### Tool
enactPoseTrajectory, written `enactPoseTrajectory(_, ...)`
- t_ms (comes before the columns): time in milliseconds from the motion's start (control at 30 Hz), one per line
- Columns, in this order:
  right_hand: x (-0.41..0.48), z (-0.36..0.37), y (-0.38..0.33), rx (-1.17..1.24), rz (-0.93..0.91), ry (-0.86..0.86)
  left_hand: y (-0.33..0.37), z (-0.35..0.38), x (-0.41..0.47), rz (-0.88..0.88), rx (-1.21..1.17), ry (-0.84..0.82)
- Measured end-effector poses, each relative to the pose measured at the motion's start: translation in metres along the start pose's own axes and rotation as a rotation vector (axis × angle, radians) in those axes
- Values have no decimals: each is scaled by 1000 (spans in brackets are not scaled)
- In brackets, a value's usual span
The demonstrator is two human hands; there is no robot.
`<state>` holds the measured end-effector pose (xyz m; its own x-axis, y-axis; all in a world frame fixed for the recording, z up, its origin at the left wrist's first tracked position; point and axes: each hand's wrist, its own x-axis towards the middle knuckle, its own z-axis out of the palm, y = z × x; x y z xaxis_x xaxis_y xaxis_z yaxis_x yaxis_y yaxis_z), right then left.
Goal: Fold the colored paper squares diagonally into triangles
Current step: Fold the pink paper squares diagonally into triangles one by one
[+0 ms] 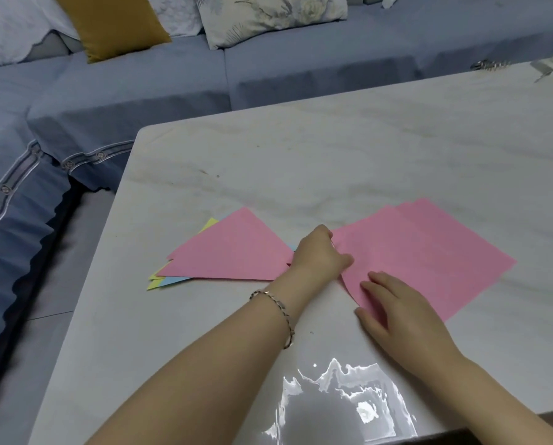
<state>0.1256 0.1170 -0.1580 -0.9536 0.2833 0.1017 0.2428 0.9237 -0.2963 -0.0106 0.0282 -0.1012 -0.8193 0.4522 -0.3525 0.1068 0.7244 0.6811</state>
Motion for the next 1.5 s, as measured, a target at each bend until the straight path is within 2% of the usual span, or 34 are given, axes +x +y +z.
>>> enactPoseTrajectory(233, -6, -4, 0, 65, -17, 77, -2, -8, -8, -92, -344, 10)
enactPoseTrajectory(400, -9, -12, 5, 173, -186, 192, -20, -46, -37, -172, -704, 9)
enactPoseTrajectory(467, -8, -17, 3, 251, -310, 215, -39, -64, -51, -200, -667, 8)
enactPoseTrajectory(533, -5, -20, -3, 314, -439, 162, -62, -80, -67, -207, -498, -6)
enactPoseTrajectory(600, -1, -20, -14, 326, -545, 94, -83, -92, -79, -201, -400, -94)
enactPoseTrajectory(700, 2, -13, -34, 361, -623, -17, -101, -95, -83, -206, -340, -207)
enactPoseTrajectory(767, 3, -10, -44, 398, -617, -103, -106, -90, -75, -185, -230, -136)
enactPoseTrajectory(900, 5, -16, -54, 473, -531, -243, -99, -79, -59, -68, -68, 74)
enactPoseTrajectory(967, 5, -19, -53, 577, -420, -235, -95, -76, -59, 2, -18, 125)
enactPoseTrajectory(1100, 14, -32, -51, 737, -45, -97, -89, -74, -72, 94, -140, 21)
enactPoseTrajectory(1167, 21, -36, -51, 798, 87, -103, -89, -75, -80, 74, -249, -38)
enactPoseTrajectory(1300, 26, -42, -56, 949, 176, -176, -92, -78, -97, -14, -405, -122)
enactPoseTrajectory(1400, 22, -43, -64, 1025, 233, -201, -94, -79, -106, -63, -366, -186)
enactPoseTrajectory(1500, 20, -42, -68, 1031, 254, -184, -87, -80, -110, -13, -177, -54)
